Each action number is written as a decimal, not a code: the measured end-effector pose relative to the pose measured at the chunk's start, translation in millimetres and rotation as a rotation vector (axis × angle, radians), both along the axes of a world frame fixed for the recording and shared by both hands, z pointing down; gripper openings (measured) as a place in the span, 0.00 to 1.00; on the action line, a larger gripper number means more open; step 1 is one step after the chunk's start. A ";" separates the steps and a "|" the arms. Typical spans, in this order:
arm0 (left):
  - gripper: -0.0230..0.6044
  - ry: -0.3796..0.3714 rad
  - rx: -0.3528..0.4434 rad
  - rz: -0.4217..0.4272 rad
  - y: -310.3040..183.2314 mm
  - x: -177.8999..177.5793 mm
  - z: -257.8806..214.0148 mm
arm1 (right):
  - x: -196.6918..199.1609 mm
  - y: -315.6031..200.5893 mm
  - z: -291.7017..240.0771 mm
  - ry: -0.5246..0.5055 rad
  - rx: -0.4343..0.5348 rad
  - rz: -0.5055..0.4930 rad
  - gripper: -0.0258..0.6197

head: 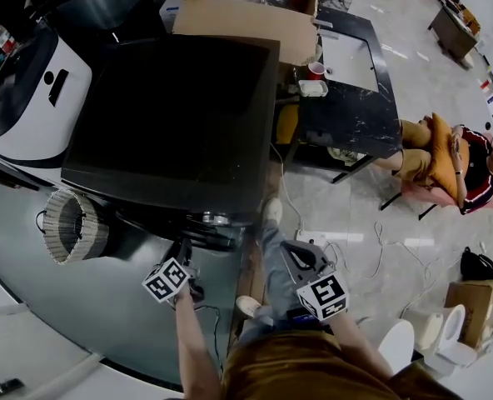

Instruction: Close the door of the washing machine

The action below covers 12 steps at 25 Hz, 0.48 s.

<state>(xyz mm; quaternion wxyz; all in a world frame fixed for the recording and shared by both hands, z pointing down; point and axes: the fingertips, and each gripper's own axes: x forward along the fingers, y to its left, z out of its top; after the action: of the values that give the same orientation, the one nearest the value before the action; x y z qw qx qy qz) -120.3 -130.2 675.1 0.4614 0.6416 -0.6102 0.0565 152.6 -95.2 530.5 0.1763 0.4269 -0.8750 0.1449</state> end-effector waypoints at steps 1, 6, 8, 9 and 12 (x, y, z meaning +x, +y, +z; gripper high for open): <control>0.34 0.002 0.001 0.000 -2.0 0.6 -0.2 | 0.4 -0.9 0.3 0.000 0.000 0.002 0.06; 0.35 0.011 0.003 -0.004 -10.0 2.5 -2.3 | 2.3 -4.3 2.3 0.002 -0.008 0.007 0.06; 0.35 0.014 0.004 -0.007 -13.4 2.7 -1.2 | 4.3 -6.6 2.3 0.002 -0.009 0.014 0.06; 0.35 0.012 0.003 -0.009 -14.5 2.7 -0.1 | 5.8 -7.1 2.7 0.002 -0.010 0.018 0.06; 0.35 0.014 0.008 -0.014 -20.1 2.9 2.1 | 8.0 -8.7 3.2 -0.005 -0.015 0.026 0.06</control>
<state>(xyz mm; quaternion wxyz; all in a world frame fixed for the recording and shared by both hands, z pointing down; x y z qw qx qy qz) -117.4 -150.3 677.2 0.4634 0.6396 -0.6116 0.0465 160.7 -103.9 533.7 0.1754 0.4366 -0.8687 0.1549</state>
